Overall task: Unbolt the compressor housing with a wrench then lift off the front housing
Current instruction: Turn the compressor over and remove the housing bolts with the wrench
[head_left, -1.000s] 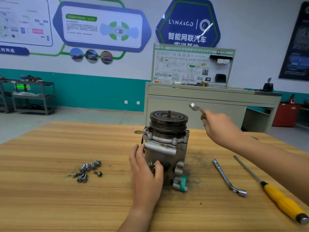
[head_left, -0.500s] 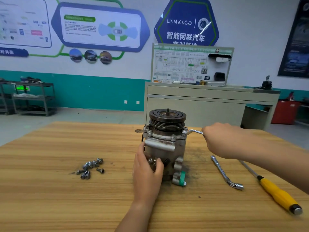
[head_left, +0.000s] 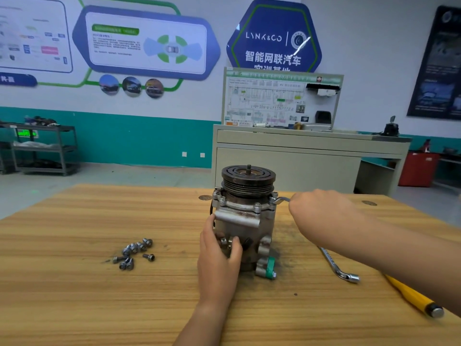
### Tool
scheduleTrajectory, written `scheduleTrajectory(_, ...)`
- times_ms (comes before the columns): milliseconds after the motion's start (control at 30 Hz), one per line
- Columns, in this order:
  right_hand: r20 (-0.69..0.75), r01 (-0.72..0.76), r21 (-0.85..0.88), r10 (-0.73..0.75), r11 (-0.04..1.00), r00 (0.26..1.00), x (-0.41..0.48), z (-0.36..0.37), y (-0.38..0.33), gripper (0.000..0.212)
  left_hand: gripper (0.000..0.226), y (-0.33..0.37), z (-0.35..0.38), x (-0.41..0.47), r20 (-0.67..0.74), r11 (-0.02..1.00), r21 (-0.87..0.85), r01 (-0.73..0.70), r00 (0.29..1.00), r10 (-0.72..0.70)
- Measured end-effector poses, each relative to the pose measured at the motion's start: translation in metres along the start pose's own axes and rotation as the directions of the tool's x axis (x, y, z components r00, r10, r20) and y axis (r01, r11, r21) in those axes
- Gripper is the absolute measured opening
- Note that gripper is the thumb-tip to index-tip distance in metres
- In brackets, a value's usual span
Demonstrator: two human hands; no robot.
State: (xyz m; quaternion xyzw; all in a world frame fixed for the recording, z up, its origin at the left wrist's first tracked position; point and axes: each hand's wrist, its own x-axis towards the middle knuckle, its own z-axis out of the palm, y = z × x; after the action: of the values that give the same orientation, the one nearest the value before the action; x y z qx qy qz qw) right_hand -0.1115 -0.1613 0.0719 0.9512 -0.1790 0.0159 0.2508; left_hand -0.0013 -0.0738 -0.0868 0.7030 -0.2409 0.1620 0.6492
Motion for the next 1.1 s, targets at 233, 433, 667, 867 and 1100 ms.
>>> scheduleTrajectory(233,0.043,-0.026,0.025,0.025,0.999,0.999,-0.003,0.001,0.000,0.027,0.084,0.003,0.002,-0.001,-0.045,0.997,0.071,-0.043,0.998,0.046)
scheduleTrajectory(433,0.001,0.044,-0.139,-0.045,0.989,0.999,0.001,-0.003,-0.001,0.027,0.089,0.002,0.003,0.000,-0.072,0.986,0.133,-0.102,0.991,0.112)
scheduleTrajectory(667,0.010,0.067,-0.325,-0.067,0.943,0.998,0.015,0.007,0.022,0.029,0.090,0.004,0.004,-0.001,-0.037,0.974,0.147,-0.173,0.983,0.181)
scheduleTrajectory(867,-0.068,-0.002,-0.376,-0.025,0.927,0.997,0.057,0.011,0.029,0.018,0.090,0.006,0.005,-0.002,0.006,0.966,0.172,-0.192,0.981,0.194)
scheduleTrajectory(1100,-0.326,0.052,-0.230,-0.127,0.972,0.937,0.084,0.037,0.039,0.026,0.087,0.001,0.005,0.000,0.050,0.962,0.139,-0.233,0.972,0.229)
